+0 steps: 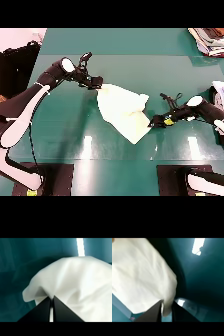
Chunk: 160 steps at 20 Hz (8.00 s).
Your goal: Fold the shirts.
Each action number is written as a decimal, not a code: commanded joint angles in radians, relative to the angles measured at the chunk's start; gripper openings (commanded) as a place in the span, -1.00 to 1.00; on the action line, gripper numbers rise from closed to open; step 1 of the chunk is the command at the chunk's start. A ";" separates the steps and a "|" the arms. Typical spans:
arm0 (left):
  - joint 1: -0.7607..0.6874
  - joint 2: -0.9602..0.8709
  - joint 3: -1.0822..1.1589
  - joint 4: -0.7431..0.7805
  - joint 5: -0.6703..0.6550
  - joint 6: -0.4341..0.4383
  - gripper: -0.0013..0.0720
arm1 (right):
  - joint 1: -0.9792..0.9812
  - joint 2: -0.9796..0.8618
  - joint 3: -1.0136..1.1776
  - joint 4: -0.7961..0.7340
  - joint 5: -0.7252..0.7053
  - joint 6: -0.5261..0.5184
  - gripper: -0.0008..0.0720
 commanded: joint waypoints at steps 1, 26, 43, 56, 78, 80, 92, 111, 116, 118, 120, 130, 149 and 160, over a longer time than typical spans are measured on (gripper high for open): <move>0.001 0.023 0.005 0.019 -0.024 -0.002 -0.90 | 0.062 -0.026 0.044 -0.011 -0.061 -0.023 -0.95; 0.000 0.826 -0.083 0.110 -0.420 -0.030 -0.90 | -0.353 0.288 1.037 -0.011 0.370 0.146 -0.95; 0.069 0.433 -0.230 0.032 -0.328 0.133 0.40 | -0.095 -0.064 0.716 -0.243 0.229 0.149 -0.94; 0.397 0.386 -0.489 0.010 -0.204 0.077 0.40 | -0.094 -0.050 0.718 -0.241 0.227 0.149 -0.94; 0.399 0.461 -0.447 -0.290 0.020 0.186 -0.90 | -0.113 0.023 0.762 -0.254 0.213 0.133 -0.94; 0.399 0.581 -0.312 -0.224 0.006 0.186 -0.90 | -0.129 0.075 0.859 -0.276 0.213 0.129 -0.94; 0.399 0.985 0.410 -0.095 -0.086 0.163 -0.90 | -0.405 0.410 1.341 -0.279 0.201 0.128 -0.95; 0.399 0.417 -0.204 0.114 -0.167 0.137 -0.90 | -0.159 -0.285 1.031 -0.373 0.249 0.129 -0.95; 0.399 0.198 -0.141 0.109 0.036 0.126 -0.89 | -0.152 -0.473 1.157 -0.372 0.175 0.129 -0.94; 0.399 0.193 -0.131 0.110 0.038 0.116 0.58 | -0.152 -0.506 1.231 -0.372 0.204 0.130 -0.05; 0.419 0.194 -0.102 0.114 -0.078 0.104 0.81 | -0.165 -0.505 1.282 -0.372 0.259 0.139 0.26; 0.562 0.598 -0.691 0.140 -0.293 0.106 0.82 | -0.315 -0.117 0.739 -0.229 0.302 0.086 0.26; 0.551 0.729 -0.957 -0.052 -0.168 0.154 -0.90 | -0.594 0.233 -0.058 -0.290 0.197 0.058 0.36; 0.551 0.730 -0.938 -0.056 -0.197 0.158 -0.90 | -0.377 0.234 -0.233 -0.260 0.162 0.059 -0.50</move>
